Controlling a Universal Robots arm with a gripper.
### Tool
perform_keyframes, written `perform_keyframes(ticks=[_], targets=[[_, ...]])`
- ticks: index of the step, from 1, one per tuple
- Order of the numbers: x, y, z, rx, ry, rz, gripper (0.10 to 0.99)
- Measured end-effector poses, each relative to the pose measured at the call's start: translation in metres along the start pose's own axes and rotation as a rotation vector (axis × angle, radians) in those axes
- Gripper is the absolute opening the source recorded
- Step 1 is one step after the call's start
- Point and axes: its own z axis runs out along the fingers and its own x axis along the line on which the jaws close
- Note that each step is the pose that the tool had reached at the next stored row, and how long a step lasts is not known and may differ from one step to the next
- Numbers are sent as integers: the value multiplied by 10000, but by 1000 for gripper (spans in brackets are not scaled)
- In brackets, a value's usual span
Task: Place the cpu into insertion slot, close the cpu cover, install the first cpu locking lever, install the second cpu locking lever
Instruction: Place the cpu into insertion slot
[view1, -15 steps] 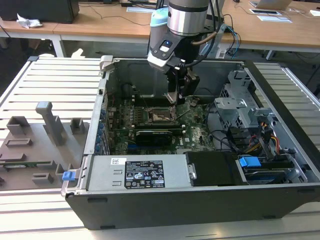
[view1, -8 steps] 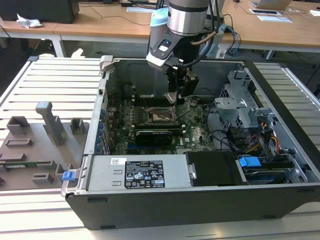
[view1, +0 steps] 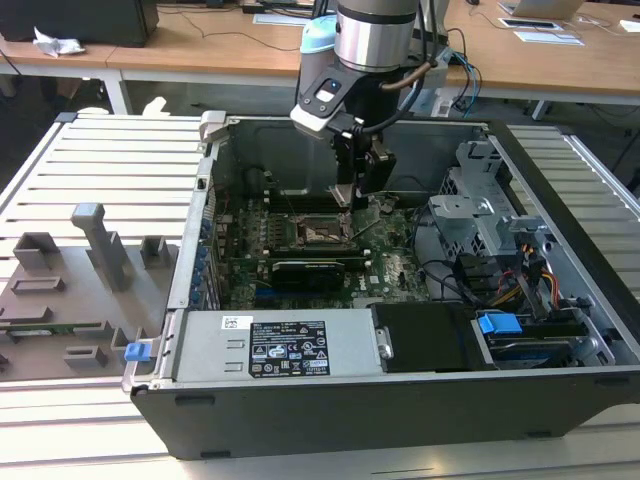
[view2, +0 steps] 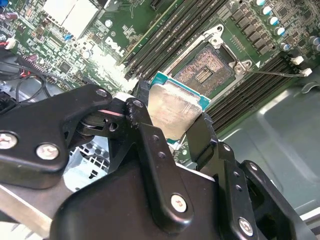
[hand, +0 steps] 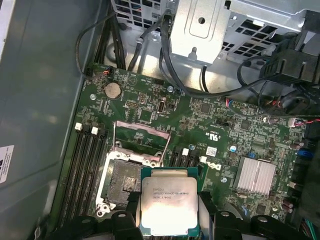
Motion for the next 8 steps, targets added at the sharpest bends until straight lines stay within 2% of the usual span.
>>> perform_keyframes(ticks=[4, 7, 8], targets=[[0, 0, 2, 12, -2, 312, 541], [0, 0, 4, 30, -8, 740, 541], [0, 0, 5, 42, -13, 1044, 541]])
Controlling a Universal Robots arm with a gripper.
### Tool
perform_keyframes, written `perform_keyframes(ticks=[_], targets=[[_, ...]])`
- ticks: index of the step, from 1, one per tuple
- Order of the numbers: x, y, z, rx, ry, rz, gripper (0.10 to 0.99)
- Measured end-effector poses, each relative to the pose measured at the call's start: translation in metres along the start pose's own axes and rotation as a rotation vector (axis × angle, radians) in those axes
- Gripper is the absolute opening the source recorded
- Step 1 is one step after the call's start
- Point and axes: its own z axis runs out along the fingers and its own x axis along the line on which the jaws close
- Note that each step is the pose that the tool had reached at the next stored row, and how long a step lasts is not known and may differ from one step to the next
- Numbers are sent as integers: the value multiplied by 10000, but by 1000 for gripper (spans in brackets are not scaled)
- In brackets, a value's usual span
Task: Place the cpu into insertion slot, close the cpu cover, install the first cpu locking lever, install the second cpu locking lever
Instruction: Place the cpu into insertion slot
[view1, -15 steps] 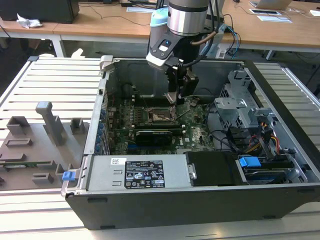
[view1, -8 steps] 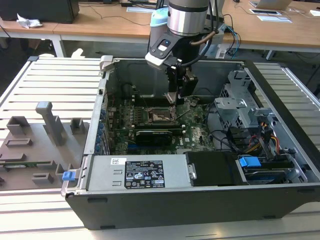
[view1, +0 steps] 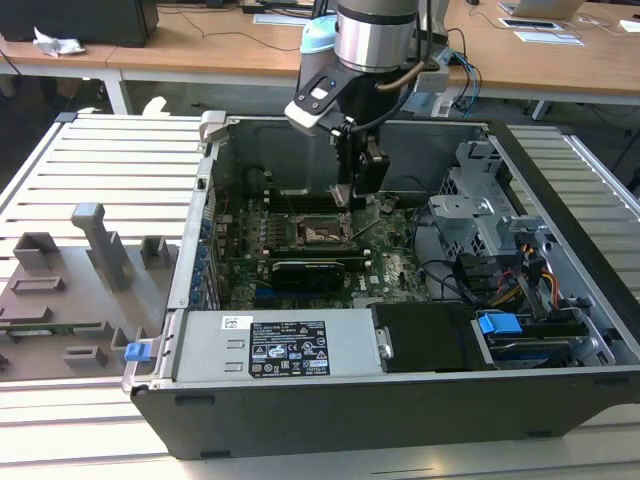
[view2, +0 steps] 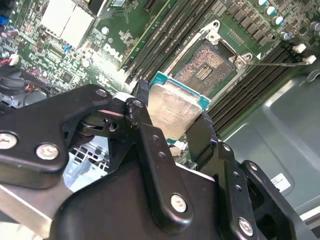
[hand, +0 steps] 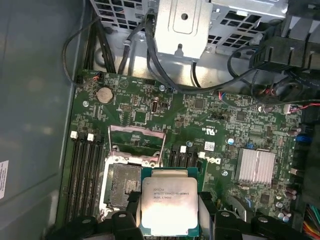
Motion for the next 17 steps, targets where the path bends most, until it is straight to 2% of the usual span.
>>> perform_keyframes(ticks=[9, 11, 12, 15, 17], targets=[[0, 0, 5, 50, -14, 1230, 541], [0, 0, 6, 76, -28, 1875, 541], [0, 1, 7, 74, 29, 1877, 541], [0, 0, 7, 57, 439, 1769, 541], [1, 0, 6, 49, 465, 1368, 541]])
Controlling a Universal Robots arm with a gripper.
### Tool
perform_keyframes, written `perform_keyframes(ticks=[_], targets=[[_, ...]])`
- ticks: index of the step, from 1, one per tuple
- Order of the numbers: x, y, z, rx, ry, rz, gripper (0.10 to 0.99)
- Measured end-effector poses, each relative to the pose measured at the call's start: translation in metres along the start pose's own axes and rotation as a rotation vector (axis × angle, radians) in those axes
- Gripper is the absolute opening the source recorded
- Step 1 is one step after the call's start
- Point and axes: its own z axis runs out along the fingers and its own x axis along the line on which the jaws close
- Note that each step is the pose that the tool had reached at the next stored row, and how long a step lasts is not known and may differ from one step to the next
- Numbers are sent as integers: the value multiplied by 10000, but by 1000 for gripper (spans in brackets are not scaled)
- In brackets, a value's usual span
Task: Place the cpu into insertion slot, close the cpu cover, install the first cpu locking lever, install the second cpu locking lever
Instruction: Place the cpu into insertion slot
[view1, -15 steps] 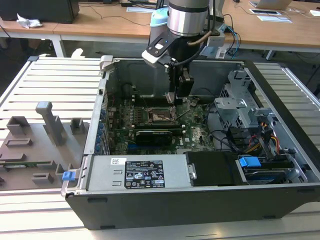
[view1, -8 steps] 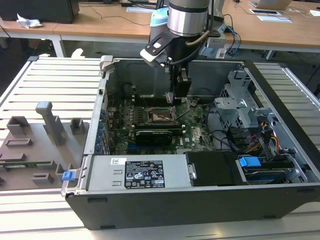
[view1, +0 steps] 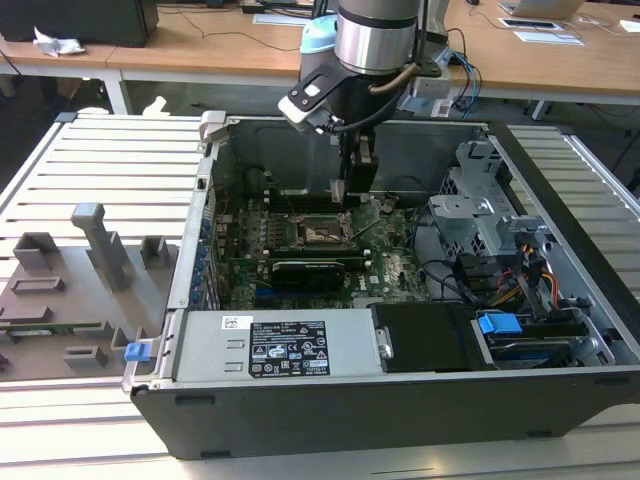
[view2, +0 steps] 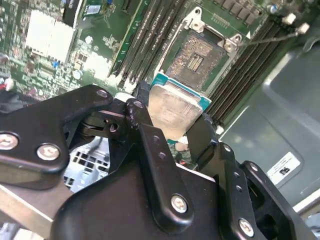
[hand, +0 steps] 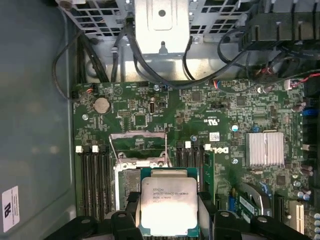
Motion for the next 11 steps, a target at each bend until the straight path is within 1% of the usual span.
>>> perform_keyframes(ticks=[1, 5, 6, 9, 10, 11], targets=[[0, 0, 0, 4, -5, -388, 541], [0, 0, 0, 4, -8, -442, 541], [-1, -12, 1, 3, -8, -443, 541], [-1, -68, 2, 3, -7, -443, 541], [-1, -116, 2, 3, -7, -441, 541], [-2, -181, 3, 3, -7, -443, 541]])
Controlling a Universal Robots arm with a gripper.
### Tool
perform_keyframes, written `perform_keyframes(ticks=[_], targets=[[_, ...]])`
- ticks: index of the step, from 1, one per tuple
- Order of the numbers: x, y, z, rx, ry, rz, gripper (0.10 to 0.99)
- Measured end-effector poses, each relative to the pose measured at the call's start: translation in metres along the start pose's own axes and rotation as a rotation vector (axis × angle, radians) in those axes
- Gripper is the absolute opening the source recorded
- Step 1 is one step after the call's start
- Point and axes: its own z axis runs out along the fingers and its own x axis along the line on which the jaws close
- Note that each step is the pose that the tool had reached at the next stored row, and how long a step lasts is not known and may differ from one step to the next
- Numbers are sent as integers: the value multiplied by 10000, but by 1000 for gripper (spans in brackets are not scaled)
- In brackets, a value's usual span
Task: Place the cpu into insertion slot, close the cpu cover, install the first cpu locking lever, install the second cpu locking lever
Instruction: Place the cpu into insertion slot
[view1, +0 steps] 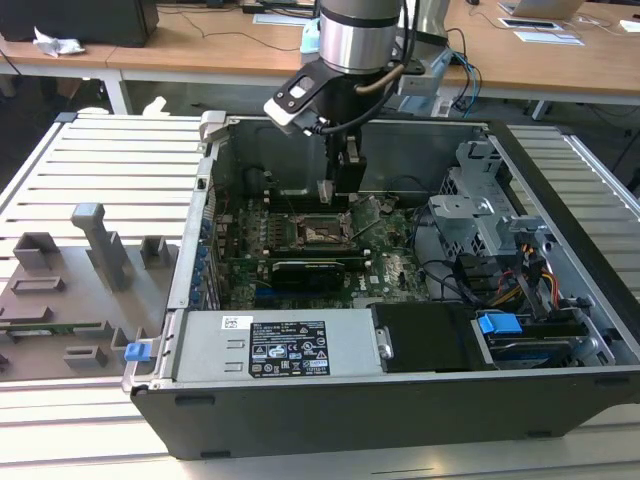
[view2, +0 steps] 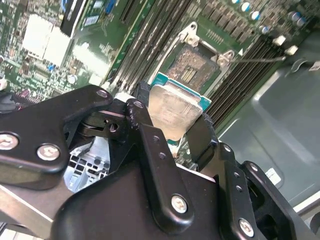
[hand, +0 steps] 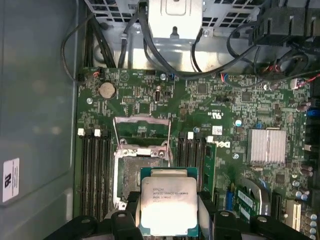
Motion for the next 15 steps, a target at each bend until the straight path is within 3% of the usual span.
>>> perform_keyframes(ticks=[4, 11, 15], targets=[[6, -153, 2, 0, 0, 2, 541], [12, -172, 2, 1, -2, 2, 541], [164, -166, 3, 1, -26, 1, 541]])
